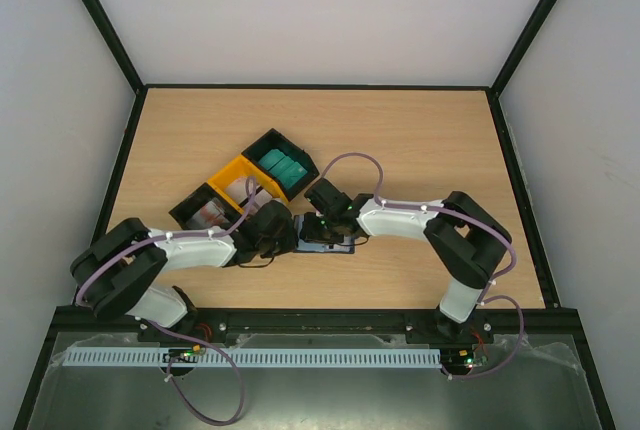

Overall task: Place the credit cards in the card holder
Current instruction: Turn over the card slot in the card holder.

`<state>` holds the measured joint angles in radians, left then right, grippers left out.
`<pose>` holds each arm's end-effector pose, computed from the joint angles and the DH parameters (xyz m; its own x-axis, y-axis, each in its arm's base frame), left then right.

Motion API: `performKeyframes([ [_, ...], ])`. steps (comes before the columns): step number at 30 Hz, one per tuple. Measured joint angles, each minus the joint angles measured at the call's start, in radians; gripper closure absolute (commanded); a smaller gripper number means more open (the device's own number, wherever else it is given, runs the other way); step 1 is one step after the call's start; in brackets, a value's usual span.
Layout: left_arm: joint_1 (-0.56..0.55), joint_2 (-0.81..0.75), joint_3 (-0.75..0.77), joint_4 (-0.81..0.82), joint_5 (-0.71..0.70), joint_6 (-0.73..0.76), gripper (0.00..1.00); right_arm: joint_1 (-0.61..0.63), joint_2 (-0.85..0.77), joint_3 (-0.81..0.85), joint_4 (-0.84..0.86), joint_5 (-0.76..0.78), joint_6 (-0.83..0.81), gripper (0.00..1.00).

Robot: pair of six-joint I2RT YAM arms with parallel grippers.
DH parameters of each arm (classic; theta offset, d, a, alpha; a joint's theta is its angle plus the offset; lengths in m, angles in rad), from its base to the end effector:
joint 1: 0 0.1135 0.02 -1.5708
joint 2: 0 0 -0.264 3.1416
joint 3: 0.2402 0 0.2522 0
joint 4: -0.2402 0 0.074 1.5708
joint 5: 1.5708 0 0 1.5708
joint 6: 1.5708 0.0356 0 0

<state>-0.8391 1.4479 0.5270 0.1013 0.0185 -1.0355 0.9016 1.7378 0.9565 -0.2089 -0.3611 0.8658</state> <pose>0.1722 -0.1927 0.1367 -0.8962 -0.2891 -0.3365 -0.0362 0.8037 -0.5939 0.2004 0.2736 0.1542 -0.9865 -0.0987 -0.1305 -0.1583 0.7771 0.6092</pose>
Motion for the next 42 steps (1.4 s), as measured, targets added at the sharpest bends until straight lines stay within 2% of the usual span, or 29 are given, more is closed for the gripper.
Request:
performKeyframes([
  [7, 0.0, 0.003, -0.005, 0.018, 0.008, -0.002, 0.93, 0.0, 0.015, 0.001, 0.007, -0.006, 0.003, 0.75],
  [15, 0.0, 0.001, -0.023, 0.035, 0.009, -0.005, 0.94, 0.0, 0.029, 0.008, 0.013, -0.007, 0.012, 0.98],
  [20, 0.0, -0.015, -0.024, 0.034, 0.003, -0.006, 0.92, 0.001, 0.031, 0.011, 0.014, -0.002, 0.015, 0.98],
  [27, 0.005, -0.126, -0.02, -0.029, -0.042, -0.003, 0.79, 0.001, 0.0, -0.006, 0.013, 0.039, 0.024, 0.98],
  [37, 0.052, -0.18, -0.019, -0.04, -0.035, -0.008, 0.46, 0.001, -0.123, -0.079, 0.008, 0.1, 0.055, 0.98],
  [42, 0.066, -0.182, -0.031, 0.036, 0.053, -0.002, 0.45, 0.001, -0.173, -0.107, -0.024, 0.148, 0.059, 0.98],
])
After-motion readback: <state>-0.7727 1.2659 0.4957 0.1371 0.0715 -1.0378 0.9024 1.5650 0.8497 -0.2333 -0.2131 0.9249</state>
